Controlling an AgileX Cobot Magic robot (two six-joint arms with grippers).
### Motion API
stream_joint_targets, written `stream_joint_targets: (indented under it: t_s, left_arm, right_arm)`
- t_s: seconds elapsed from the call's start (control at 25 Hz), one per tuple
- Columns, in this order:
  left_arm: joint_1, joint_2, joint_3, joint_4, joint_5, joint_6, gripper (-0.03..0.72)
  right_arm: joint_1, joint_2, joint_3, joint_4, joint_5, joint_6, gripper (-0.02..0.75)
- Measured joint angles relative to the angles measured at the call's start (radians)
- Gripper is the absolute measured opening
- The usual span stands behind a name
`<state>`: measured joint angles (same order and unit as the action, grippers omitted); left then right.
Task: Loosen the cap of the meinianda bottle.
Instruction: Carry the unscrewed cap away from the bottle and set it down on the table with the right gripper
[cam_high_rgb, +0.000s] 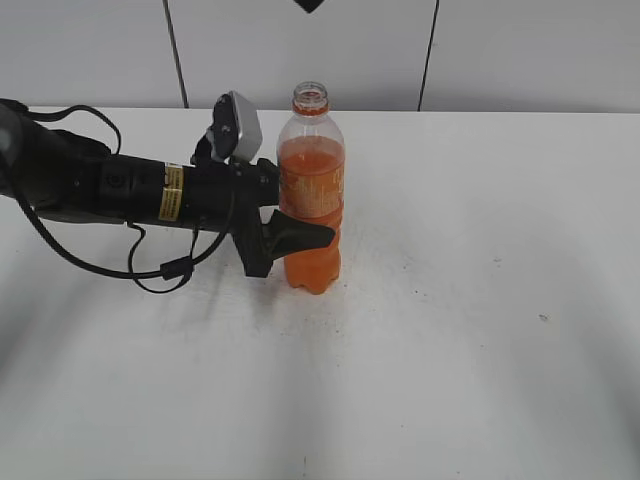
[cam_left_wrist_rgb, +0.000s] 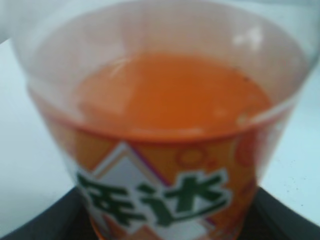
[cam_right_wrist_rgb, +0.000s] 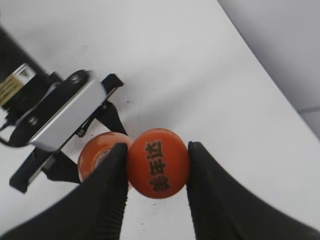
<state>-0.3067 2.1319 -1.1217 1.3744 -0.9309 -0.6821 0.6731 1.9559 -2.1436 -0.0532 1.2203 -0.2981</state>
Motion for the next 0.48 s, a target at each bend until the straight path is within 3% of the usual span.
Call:
stream_joint_targets:
  t_s: [0.08, 0.16, 0.32, 0.48]
  left_arm:
    - [0.0, 0.0, 0.0, 0.0, 0.0, 0.0, 0.426]
    - [0.0, 0.0, 0.0, 0.001, 0.0, 0.0, 0.426]
    - [0.0, 0.0, 0.0, 0.001, 0.001, 0.0, 0.426]
    - [0.0, 0.0, 0.0, 0.001, 0.003, 0.0, 0.426]
  right_arm:
    - [-0.001, -0.002, 0.0, -0.034, 0.001, 0.189, 0.274]
    - [-0.001, -0.005, 0.0, -0.03, 0.001, 0.259, 0.274]
    - [-0.02, -0.03, 0.0, -0.012, 0.001, 0.298, 0.274]
    - [-0.095, -0.072, 0.005, 0.005, 0.001, 0.312, 0.274]
